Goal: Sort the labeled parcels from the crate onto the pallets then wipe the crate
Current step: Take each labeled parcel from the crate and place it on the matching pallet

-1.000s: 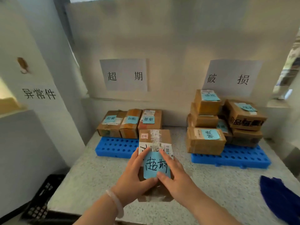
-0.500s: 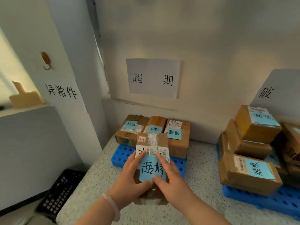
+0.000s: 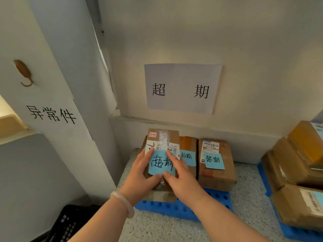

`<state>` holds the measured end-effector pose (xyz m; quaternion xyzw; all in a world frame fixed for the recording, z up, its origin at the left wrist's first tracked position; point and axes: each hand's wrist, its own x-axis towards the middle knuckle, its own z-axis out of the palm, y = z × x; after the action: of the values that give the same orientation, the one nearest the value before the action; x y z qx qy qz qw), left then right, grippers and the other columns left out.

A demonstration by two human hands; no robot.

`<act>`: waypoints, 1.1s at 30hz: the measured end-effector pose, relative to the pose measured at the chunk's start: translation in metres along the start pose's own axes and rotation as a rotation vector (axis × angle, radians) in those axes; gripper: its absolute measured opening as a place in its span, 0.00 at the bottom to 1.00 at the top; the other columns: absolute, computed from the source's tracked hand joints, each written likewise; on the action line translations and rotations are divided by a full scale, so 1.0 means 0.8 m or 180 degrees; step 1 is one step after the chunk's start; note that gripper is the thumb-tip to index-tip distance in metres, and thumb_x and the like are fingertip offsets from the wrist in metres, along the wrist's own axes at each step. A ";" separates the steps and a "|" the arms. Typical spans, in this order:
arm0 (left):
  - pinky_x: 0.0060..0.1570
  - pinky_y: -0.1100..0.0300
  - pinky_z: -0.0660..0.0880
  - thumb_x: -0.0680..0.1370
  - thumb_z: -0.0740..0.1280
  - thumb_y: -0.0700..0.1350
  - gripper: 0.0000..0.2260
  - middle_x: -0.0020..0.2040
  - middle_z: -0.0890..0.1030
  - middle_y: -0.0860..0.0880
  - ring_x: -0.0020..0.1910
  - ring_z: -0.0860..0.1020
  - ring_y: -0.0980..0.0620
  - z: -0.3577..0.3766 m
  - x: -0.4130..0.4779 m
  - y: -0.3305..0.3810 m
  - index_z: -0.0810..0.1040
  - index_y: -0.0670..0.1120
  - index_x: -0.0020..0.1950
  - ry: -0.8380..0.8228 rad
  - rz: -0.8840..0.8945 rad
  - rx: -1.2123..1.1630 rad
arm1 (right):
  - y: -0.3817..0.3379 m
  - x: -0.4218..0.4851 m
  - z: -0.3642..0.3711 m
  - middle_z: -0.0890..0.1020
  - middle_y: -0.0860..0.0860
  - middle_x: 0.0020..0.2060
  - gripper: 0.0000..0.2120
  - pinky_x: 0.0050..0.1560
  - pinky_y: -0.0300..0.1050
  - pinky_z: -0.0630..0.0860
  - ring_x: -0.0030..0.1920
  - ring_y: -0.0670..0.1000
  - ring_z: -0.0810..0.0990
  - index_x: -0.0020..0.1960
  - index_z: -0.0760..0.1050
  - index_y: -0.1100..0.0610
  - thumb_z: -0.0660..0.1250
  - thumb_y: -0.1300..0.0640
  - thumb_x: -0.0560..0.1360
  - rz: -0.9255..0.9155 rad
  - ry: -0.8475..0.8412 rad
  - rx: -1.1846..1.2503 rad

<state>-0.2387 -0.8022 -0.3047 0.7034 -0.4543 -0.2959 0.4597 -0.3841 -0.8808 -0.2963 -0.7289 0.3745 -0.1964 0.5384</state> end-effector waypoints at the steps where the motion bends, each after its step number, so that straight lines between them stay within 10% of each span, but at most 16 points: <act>1: 0.67 0.63 0.67 0.75 0.72 0.44 0.33 0.75 0.56 0.58 0.74 0.59 0.57 -0.008 0.018 -0.003 0.59 0.68 0.69 -0.0047 0.0010 0.0000 | -0.004 0.016 0.006 0.57 0.40 0.68 0.28 0.62 0.31 0.62 0.65 0.39 0.59 0.74 0.56 0.34 0.63 0.53 0.81 0.0053 0.0063 -0.0055; 7: 0.55 0.78 0.64 0.76 0.71 0.45 0.33 0.77 0.56 0.55 0.73 0.58 0.58 -0.033 0.113 -0.036 0.57 0.64 0.73 -0.0439 -0.0006 0.0053 | -0.008 0.099 0.024 0.60 0.43 0.72 0.28 0.63 0.34 0.65 0.66 0.42 0.63 0.74 0.55 0.33 0.62 0.51 0.81 0.0373 0.0351 -0.0252; 13: 0.71 0.54 0.65 0.75 0.71 0.47 0.31 0.77 0.56 0.52 0.76 0.57 0.52 -0.027 0.169 -0.062 0.57 0.72 0.65 -0.0705 -0.0098 -0.0052 | 0.013 0.144 0.031 0.53 0.44 0.78 0.28 0.72 0.47 0.59 0.76 0.47 0.56 0.75 0.52 0.31 0.60 0.47 0.81 0.0724 0.0540 -0.0456; 25: 0.63 0.65 0.64 0.74 0.71 0.49 0.34 0.77 0.56 0.50 0.75 0.58 0.51 -0.008 0.209 -0.073 0.55 0.67 0.72 -0.0689 0.0122 0.0205 | 0.022 0.174 0.016 0.59 0.42 0.73 0.26 0.68 0.48 0.69 0.67 0.45 0.66 0.73 0.52 0.29 0.58 0.47 0.82 0.0758 0.0562 -0.0421; 33: 0.75 0.46 0.56 0.76 0.65 0.61 0.33 0.79 0.48 0.51 0.78 0.50 0.47 -0.023 0.183 -0.042 0.54 0.61 0.77 -0.0486 0.0305 0.1516 | 0.019 0.093 0.002 0.43 0.35 0.76 0.31 0.75 0.50 0.54 0.77 0.44 0.48 0.75 0.48 0.30 0.61 0.42 0.79 0.0487 0.0554 -0.0891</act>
<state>-0.1509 -0.9229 -0.3283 0.7451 -0.5774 -0.2105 0.2589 -0.3405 -0.9383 -0.3199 -0.7463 0.4977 -0.1633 0.4106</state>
